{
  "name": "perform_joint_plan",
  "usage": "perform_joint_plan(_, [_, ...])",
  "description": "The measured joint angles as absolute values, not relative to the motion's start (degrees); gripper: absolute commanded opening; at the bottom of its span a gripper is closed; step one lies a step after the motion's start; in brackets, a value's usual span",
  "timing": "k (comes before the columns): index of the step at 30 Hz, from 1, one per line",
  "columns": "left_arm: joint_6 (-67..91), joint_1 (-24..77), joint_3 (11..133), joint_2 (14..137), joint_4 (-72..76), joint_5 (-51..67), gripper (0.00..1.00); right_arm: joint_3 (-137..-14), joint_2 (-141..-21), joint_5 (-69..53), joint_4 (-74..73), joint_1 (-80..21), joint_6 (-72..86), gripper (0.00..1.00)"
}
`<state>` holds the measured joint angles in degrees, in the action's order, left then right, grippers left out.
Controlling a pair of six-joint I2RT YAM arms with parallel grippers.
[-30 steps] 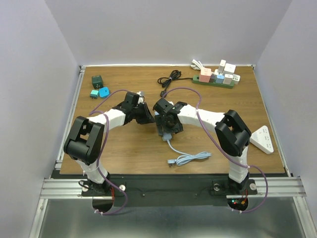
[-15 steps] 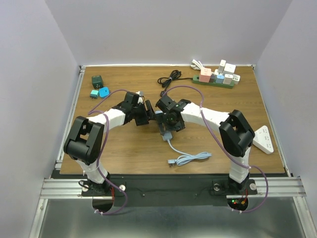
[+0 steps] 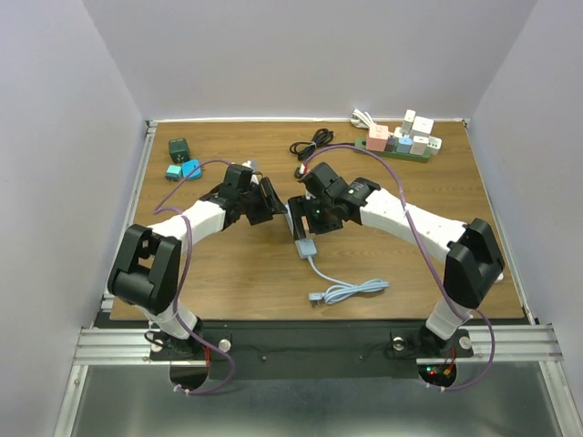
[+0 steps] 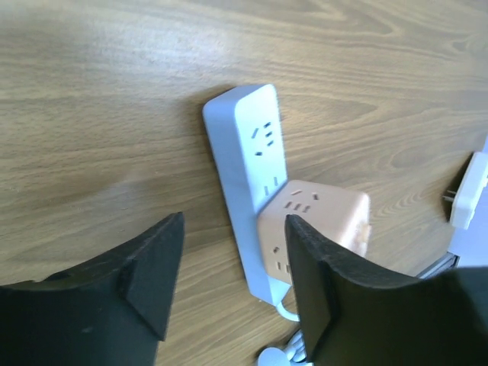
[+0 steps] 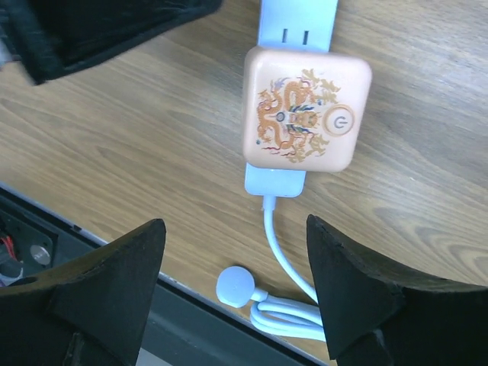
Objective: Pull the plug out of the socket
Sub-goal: Remove the plug from the socket.
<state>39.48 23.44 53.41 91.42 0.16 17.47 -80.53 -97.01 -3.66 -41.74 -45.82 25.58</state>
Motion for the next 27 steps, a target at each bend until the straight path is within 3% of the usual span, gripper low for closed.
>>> perform_joint_plan(3, [39.46,23.44,54.61,90.54,-0.03,17.39,0.41,-80.58,-97.43,-2.31,-42.09,-45.82,25.71,0.82])
perform_joint_plan(4, [39.27,23.44,55.2,90.65,-0.01,17.56,0.17,-80.93,-98.02,-1.39,-42.81,-45.82,25.71,0.82])
perform_joint_plan(5, [38.85,23.44,56.55,91.07,0.1,17.89,0.03,-81.36,-98.56,-0.84,-43.31,-45.82,25.71,0.82])
perform_joint_plan(6, [38.7,23.44,57.71,91.53,0.21,18.2,0.0,-82.0,-99.44,-0.01,-43.64,-45.82,25.69,0.81])
perform_joint_plan(18, [37.78,23.53,66.19,106.08,12.91,32.6,0.0,-88.53,-102.39,8.01,-45.12,-45.82,26.87,0.7])
perform_joint_plan(27, [37.28,23.53,56.53,106.43,15.51,34.44,0.0,-90.08,-103.66,11.0,-47.75,-45.82,28.8,0.7])
